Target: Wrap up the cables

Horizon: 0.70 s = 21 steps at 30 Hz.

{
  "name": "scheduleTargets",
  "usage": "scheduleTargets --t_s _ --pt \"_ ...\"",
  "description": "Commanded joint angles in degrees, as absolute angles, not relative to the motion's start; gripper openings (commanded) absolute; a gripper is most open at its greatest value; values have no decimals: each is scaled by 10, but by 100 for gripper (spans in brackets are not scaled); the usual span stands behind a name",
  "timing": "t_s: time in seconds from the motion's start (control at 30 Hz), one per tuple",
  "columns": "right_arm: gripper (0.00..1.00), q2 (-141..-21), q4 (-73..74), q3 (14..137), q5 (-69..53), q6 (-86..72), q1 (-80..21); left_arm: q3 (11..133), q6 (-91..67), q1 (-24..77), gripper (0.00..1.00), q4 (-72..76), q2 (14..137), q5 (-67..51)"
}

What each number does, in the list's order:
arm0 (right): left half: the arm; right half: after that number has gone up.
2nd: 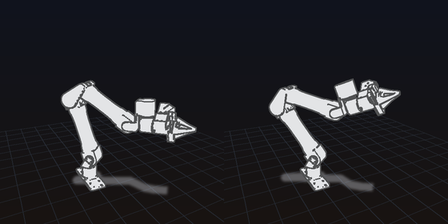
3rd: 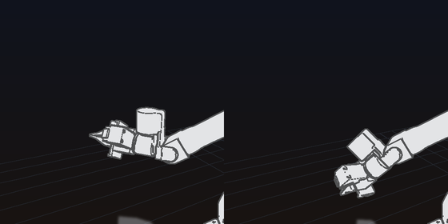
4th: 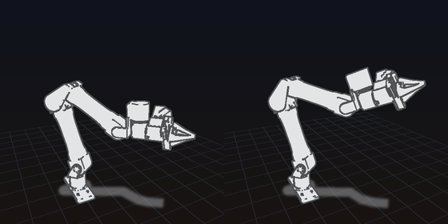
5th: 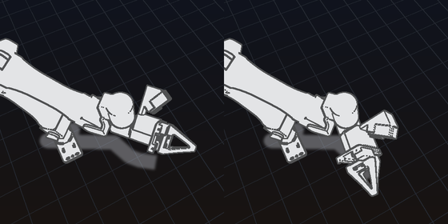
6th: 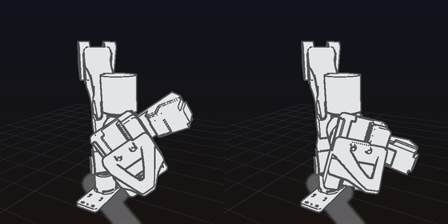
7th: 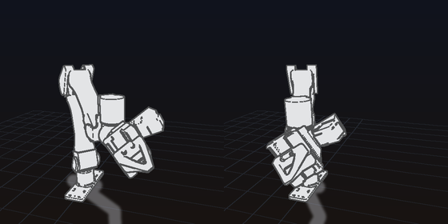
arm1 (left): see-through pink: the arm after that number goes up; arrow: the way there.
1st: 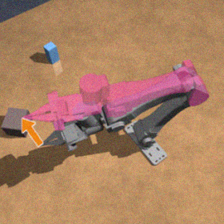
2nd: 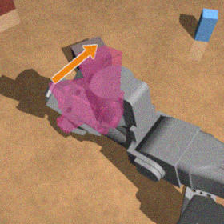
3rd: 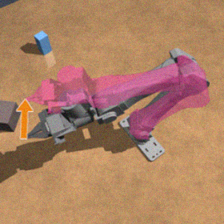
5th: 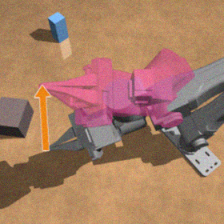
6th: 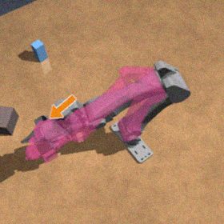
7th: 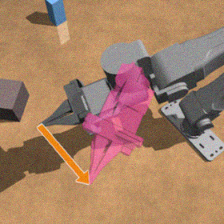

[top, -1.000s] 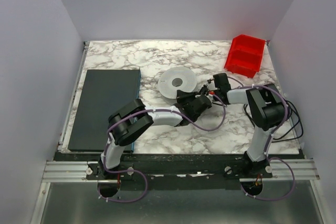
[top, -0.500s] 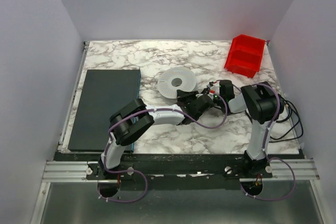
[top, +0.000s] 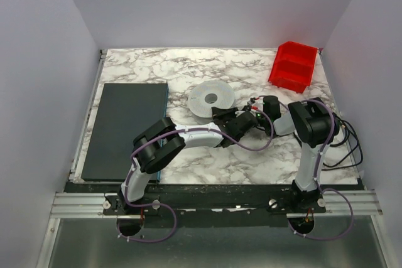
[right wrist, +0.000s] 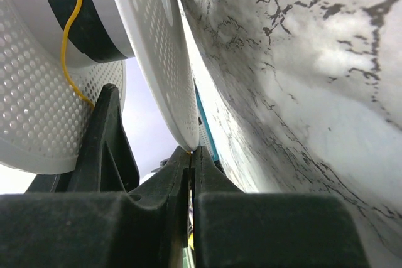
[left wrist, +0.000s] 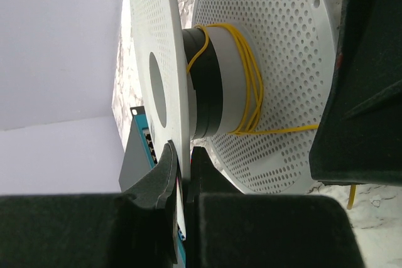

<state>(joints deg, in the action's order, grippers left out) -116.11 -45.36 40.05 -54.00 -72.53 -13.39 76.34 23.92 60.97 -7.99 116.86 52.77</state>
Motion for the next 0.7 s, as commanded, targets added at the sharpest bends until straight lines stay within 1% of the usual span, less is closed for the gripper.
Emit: scheduleTargets --t_s 0.0,0.13,0.37,0.43,0.47,0.6,0.67 --pt "5 -1172 -379 400 -478 -751 -118 755 127 615 0 -183 1215 375" --pt "6 -1152 -313 403 -470 -707 -117 762 125 610 0 -190 1221 368" --pt "16 -1158 -312 395 -481 -700 -118 782 122 604 0 -205 1223 367" --pt "17 -1161 -324 391 -484 -708 -118 782 123 603 0 -203 1221 366" --pt "16 -1162 -335 388 -487 -712 -117 782 123 603 0 -203 1220 365" --pt "4 -1167 -360 380 -496 -727 -118 782 121 600 0 -202 1217 363" --pt "1 -1172 -390 372 -507 -747 -118 782 120 598 0 -202 1216 362"
